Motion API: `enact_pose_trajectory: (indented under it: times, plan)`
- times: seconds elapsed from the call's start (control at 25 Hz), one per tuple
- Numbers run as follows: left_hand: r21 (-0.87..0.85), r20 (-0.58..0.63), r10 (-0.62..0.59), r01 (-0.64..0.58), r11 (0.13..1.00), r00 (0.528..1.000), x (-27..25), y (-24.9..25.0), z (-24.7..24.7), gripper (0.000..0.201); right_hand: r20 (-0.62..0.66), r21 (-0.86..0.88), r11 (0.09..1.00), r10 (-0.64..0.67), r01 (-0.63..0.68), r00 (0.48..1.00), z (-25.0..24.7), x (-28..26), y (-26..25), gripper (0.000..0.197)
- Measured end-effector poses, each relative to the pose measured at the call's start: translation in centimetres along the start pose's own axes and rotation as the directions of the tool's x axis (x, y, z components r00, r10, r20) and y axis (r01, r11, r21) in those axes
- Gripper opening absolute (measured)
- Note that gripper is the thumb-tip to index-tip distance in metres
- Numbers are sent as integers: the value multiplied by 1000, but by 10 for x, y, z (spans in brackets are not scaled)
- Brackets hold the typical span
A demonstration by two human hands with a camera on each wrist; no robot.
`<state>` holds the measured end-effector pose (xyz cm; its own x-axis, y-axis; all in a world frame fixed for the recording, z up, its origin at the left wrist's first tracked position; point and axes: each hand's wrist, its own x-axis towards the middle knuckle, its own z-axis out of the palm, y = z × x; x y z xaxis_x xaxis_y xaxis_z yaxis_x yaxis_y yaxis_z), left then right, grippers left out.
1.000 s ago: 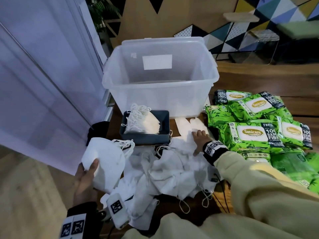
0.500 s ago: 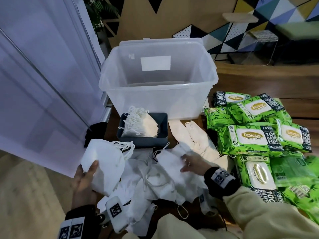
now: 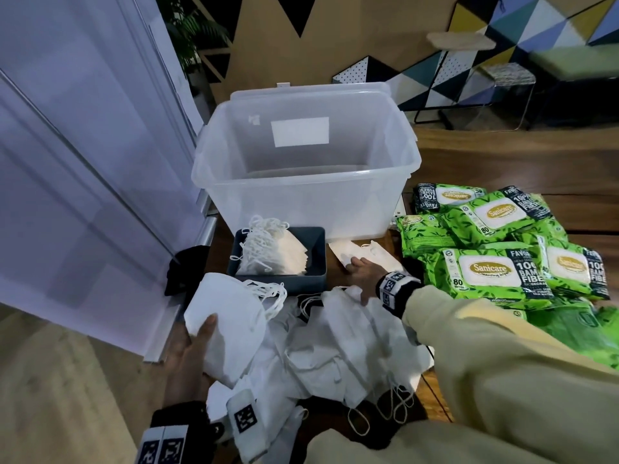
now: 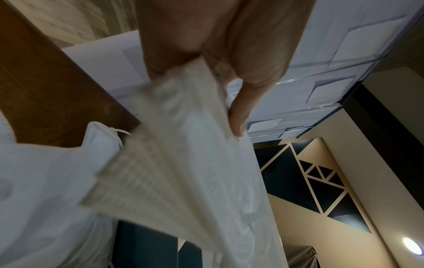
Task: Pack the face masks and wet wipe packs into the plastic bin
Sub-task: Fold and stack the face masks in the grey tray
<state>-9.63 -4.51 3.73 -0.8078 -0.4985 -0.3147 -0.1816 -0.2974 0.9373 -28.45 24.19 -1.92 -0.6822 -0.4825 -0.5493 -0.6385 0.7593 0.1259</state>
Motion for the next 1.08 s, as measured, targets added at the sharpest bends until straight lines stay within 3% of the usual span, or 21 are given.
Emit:
enact_pose_trajectory:
  times: [0.12,0.32,0.4,0.56,0.64,0.72,0.88,0.96,1.08]
  plan:
    - [-52,74,-30,34,998,997,-4,1,6,35,-22,283,959,34,-27,999,-17,-10,14,52]
    - [-48,94,-30,35,998,995,0,-4,9,45,-125,668,741,195,-63,973,-35,-36,42,40]
    - [-25,138,-21,24,999,990,-2,-4,14,59,-158,772,634,272,-53,949,-32,-43,46,42]
    - [14,171,-40,39,999,984,-1,-11,20,25,-116,874,485,254,-23,960,-24,-53,42,51]
    - [19,185,-41,39,999,982,-3,-12,24,23,-90,901,434,217,-13,972,-20,-57,39,57]
    - [29,193,-42,37,999,980,-7,-13,28,26,-120,909,416,269,-3,955,-17,-57,35,59]
    - [37,179,-47,41,998,983,-9,-17,34,28,-254,870,493,415,19,874,-17,-63,24,64]
    - [37,161,-68,63,997,985,-8,-19,36,30,-257,847,531,396,8,882,-20,-69,23,74]
    - [32,137,-86,83,996,987,-10,-21,39,35,-127,834,546,332,-80,935,-24,-81,28,104]
